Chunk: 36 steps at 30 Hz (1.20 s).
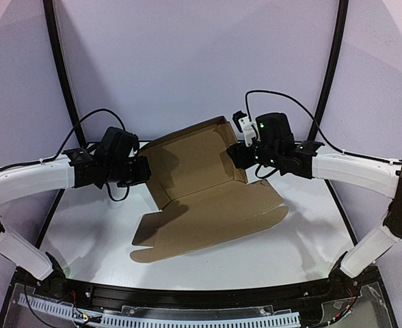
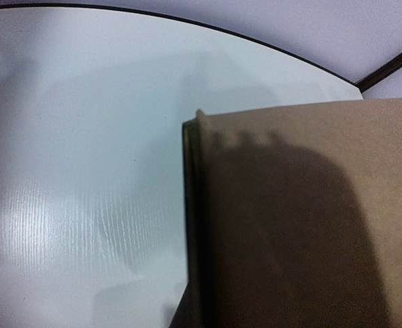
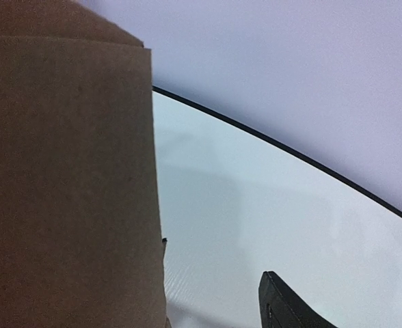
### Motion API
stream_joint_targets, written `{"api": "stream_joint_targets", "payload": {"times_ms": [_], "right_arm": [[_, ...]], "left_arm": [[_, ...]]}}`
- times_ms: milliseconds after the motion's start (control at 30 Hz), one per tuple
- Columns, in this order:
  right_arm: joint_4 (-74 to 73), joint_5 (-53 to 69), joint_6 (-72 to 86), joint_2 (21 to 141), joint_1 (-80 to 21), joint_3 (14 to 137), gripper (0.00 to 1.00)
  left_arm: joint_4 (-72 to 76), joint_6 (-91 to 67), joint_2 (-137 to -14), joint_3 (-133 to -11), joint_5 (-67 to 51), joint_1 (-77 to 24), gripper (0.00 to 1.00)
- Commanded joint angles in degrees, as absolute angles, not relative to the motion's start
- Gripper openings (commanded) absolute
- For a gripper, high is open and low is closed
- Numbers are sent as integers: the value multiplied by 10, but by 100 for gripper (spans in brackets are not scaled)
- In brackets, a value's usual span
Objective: Fold the paper box
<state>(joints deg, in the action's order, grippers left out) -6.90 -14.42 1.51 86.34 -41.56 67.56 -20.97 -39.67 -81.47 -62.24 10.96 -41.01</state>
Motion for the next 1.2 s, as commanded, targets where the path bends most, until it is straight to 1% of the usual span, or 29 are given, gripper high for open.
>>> {"api": "stream_joint_targets", "payload": {"times_ms": [0, 200, 400, 467, 533, 667, 767, 833, 900, 1033, 1167], "right_arm": [[-26, -153, 10, 833, -405, 674, 66], [-8, -99, 3, 831, -405, 695, 66], [22, 17, -20, 820, -405, 690, 69], [9, -1, -16, 823, -405, 697, 69], [-27, -41, -17, 834, -405, 712, 66], [-102, -32, -11, 857, -405, 729, 64], [-118, -27, -1, 854, -405, 704, 64], [-82, -36, -1, 835, -405, 665, 64], [-56, -34, -1, 815, -405, 644, 66], [-53, -35, 10, 778, -405, 651, 71], [-56, -74, 42, 729, -401, 659, 85]], "left_arm": [[-250, -392, -819, -634, 113, -407, 1], [-267, -388, -846, -650, 103, -407, 1], [-275, -391, -864, -657, 97, -407, 1], [-275, -392, -865, -657, 96, -407, 1], [-272, -393, -861, -655, 94, -407, 1], [-271, -393, -853, -654, 100, -407, 1], [-273, -396, -851, -654, 104, -407, 1], [-271, -398, -849, -652, 102, -407, 1], [-268, -401, -851, -650, 101, -407, 1], [-275, -402, -857, -654, 107, -407, 1], [-272, -397, -859, -650, 113, -407, 1]]}}
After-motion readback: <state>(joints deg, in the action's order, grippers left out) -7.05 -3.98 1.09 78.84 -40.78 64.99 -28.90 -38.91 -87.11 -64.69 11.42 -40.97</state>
